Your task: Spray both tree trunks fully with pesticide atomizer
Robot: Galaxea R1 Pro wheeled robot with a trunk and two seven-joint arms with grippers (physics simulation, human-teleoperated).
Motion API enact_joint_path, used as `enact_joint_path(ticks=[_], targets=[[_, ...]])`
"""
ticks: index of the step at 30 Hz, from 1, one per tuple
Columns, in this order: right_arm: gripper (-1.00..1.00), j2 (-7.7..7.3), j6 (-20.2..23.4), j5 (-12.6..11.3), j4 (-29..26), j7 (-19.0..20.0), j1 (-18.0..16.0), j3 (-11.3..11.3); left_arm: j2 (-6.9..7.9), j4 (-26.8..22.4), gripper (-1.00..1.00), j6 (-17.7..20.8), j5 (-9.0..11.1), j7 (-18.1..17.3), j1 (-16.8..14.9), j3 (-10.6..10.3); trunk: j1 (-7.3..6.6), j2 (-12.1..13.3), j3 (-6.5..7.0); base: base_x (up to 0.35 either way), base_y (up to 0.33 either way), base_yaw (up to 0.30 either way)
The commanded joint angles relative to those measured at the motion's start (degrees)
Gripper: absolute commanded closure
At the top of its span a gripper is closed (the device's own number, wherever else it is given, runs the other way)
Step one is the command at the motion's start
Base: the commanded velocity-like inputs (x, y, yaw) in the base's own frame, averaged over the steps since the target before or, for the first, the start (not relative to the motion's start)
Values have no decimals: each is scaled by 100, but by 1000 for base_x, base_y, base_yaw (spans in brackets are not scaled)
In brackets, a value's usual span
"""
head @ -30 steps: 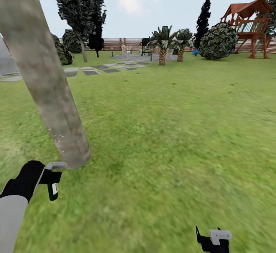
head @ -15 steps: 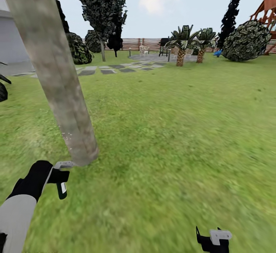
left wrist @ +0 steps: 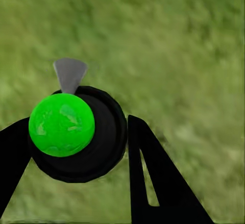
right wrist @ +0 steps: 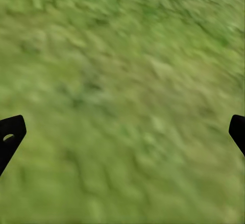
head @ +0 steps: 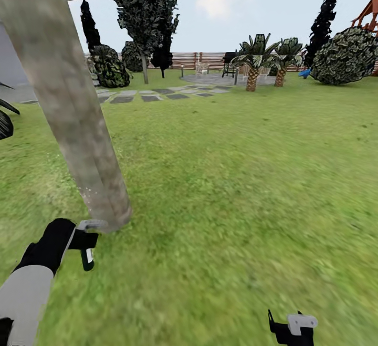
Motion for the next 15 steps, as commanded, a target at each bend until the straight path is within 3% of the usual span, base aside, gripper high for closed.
enact_joint_path(ticks=[1,3,6,7,8,10,13,15], targets=[[-100,0,-14,61,6,-31,-4,-30,131,-4,100,31,-3,-54,-7,21,-1,-2,-5,0,0,0],[-100,0,-14,61,7,-30,-4,-30,515,0,100,37,11,-53,-18,167,-1,-2,-5,0,0,0],[-100,0,-14,61,7,-32,-4,-30,634,14,100,28,17,-55,-11,401,-1,-2,-5,0,0,0],[-100,0,-14,61,7,-31,-4,-30,584,51,100,21,21,-54,0,431,-1,-2,-5,0,0,0],[-100,-1,-14,61,7,-30,-4,-30,340,69,100,-5,4,-51,8,444,-1,-2,-5,0,0,0],[-100,0,-14,61,7,-30,-4,-30,-13,45,100,-195,-18,5,11,433,-1,-2,-5,0,0,0],[-100,0,-14,61,7,-30,-4,-30,-235,6,100,-305,-11,324,-36,432,-1,-2,-5,0,0,0],[-100,0,-14,61,7,-32,-4,-30,-205,-7,100,-303,4,455,-75,466,-1,-2,-5,0,0,0]])
